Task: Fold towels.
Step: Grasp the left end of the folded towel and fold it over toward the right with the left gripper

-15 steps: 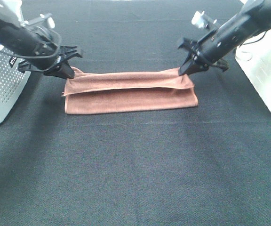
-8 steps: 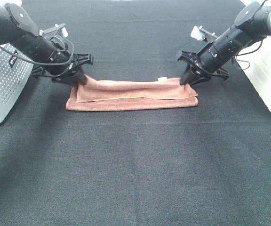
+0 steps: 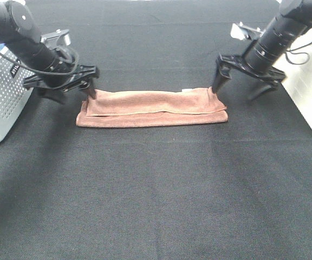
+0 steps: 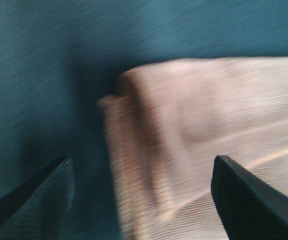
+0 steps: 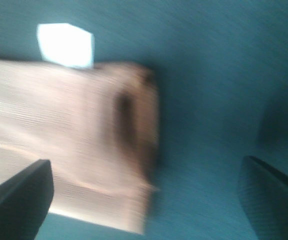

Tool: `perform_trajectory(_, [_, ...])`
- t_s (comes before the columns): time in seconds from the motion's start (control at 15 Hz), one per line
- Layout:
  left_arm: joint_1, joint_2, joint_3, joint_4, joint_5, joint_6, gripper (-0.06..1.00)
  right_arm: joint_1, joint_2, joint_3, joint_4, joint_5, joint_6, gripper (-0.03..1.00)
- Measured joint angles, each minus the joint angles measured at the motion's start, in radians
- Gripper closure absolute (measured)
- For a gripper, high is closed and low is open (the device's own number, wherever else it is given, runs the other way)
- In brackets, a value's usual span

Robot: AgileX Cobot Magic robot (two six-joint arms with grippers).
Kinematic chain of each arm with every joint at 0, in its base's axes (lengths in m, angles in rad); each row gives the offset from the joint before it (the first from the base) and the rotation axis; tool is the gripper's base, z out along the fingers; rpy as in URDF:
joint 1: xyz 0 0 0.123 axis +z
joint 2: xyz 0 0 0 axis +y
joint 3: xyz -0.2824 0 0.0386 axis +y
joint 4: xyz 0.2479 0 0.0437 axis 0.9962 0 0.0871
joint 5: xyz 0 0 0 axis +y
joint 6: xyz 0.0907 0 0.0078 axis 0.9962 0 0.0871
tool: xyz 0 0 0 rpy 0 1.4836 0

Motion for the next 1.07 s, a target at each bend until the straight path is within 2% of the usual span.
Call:
perform_trajectory(0.27, [0.0,0.013,0.0,0.026,-0.012,-0.018,0.22,0.0,0.0,0.0,-0.005,0.008,0.004,0.03])
perform_trajectory(0.47, [0.0,0.065,0.0,-0.06,-0.031,-0.019,0.22,0.0,0.0,0.0,-0.003,0.009,0.004,0.03])
perform_trajectory(0.53, [0.0,0.073,-0.001,-0.12,-0.05,0.008,0.23,0.0,0.0,0.0,-0.002,0.009,0.004,0.03])
perform_trajectory(0.6, [0.0,0.073,-0.001,-0.12,-0.05,0.008,0.23,0.0,0.0,0.0,-0.002,0.009,0.004,0.03])
perform_trajectory(0.73, [0.0,0.087,-0.002,-0.2,-0.059,0.063,0.39,0.0,0.0,0.0,0.0,0.009,0.004,0.03])
perform_trajectory(0.93, [0.0,0.098,-0.018,-0.197,-0.041,0.078,0.88,0.0,0.0,0.0,0.0,0.009,0.004,0.03])
perform_trajectory(1.07, [0.0,0.098,-0.073,-0.138,0.016,0.078,0.92,0.0,0.0,0.0,0.0,0.009,0.004,0.03])
